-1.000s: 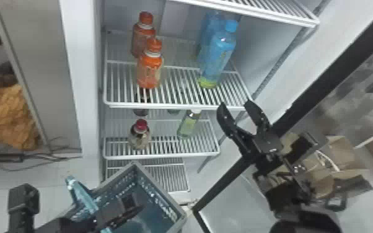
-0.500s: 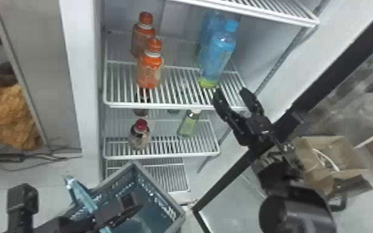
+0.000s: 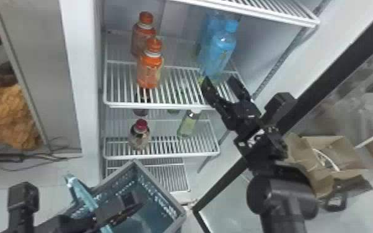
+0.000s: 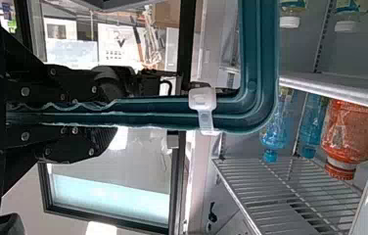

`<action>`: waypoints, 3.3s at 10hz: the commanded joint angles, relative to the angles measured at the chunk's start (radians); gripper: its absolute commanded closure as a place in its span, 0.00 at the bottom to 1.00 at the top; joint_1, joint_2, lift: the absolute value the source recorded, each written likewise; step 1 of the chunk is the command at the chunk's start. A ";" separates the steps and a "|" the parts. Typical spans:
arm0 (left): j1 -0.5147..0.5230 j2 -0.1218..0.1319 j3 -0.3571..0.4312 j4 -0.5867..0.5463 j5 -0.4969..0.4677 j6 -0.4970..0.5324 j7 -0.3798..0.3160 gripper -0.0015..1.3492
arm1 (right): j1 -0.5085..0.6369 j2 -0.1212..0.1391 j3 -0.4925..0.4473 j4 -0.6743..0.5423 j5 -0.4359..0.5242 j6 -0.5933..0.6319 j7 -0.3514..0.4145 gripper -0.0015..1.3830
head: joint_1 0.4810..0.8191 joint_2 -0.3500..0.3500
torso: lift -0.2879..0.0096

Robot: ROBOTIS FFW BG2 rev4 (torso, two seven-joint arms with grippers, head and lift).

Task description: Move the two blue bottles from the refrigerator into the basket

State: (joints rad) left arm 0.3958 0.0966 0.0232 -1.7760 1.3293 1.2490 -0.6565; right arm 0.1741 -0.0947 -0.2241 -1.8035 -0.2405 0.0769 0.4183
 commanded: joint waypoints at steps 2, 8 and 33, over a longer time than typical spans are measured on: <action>-0.003 0.000 -0.003 0.000 -0.001 0.000 0.000 0.89 | -0.049 -0.002 0.003 0.013 0.007 -0.001 -0.015 0.22 | 0.63 0.00 | 0.97; -0.008 0.002 -0.003 0.000 -0.001 0.000 0.000 0.89 | -0.150 -0.010 0.029 0.116 0.035 0.002 -0.038 0.22 | 0.63 0.00 | 0.97; -0.018 0.005 -0.007 0.003 -0.001 -0.007 0.002 0.89 | 0.385 0.018 -0.023 -0.502 -0.174 0.505 0.175 0.92 | 0.63 0.00 | 0.99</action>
State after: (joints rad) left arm 0.3811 0.1012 0.0171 -1.7750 1.3285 1.2418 -0.6550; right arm 0.5578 -0.0753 -0.2506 -2.3056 -0.4093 0.5480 0.5928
